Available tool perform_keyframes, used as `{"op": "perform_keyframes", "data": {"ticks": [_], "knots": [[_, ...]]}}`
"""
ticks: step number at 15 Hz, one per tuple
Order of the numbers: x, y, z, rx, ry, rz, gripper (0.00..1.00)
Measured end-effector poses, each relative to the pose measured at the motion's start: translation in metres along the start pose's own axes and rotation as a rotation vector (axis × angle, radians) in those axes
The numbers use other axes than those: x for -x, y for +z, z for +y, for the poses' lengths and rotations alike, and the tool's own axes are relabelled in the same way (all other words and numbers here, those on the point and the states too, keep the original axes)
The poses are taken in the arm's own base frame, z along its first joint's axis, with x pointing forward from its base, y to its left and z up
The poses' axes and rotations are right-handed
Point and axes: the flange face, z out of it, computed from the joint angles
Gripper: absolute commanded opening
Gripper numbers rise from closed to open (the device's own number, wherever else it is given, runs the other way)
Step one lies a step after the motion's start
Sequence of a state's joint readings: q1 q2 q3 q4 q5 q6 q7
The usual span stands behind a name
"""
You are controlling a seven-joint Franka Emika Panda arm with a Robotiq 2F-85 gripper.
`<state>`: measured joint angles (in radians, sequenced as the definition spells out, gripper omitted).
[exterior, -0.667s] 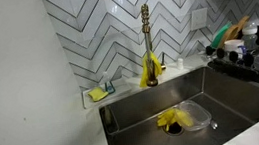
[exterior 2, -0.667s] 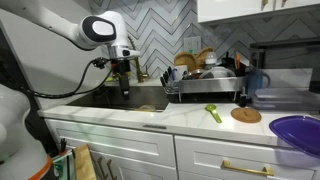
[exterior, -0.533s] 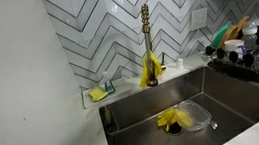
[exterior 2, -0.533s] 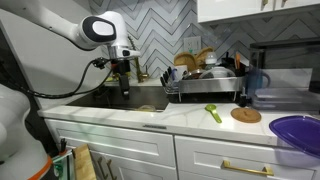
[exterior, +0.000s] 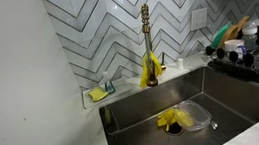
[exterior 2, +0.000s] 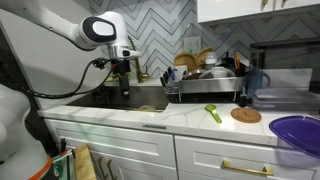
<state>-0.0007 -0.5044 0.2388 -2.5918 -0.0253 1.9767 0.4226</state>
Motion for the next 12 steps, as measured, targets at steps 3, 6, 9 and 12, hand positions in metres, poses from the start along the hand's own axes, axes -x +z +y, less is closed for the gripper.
{"op": "perform_keyframes", "data": {"ticks": [3,6,9,12], "knots": [[0.000,0.000,0.000,-0.001,0.000,0.000,1.00],[-0.005,-0.008,-0.014,-0.012,-0.028,0.016,1.00],[-0.015,-0.019,-0.051,-0.024,-0.091,0.020,1.00],[-0.030,-0.025,-0.092,-0.033,-0.082,0.012,1.00]]}}
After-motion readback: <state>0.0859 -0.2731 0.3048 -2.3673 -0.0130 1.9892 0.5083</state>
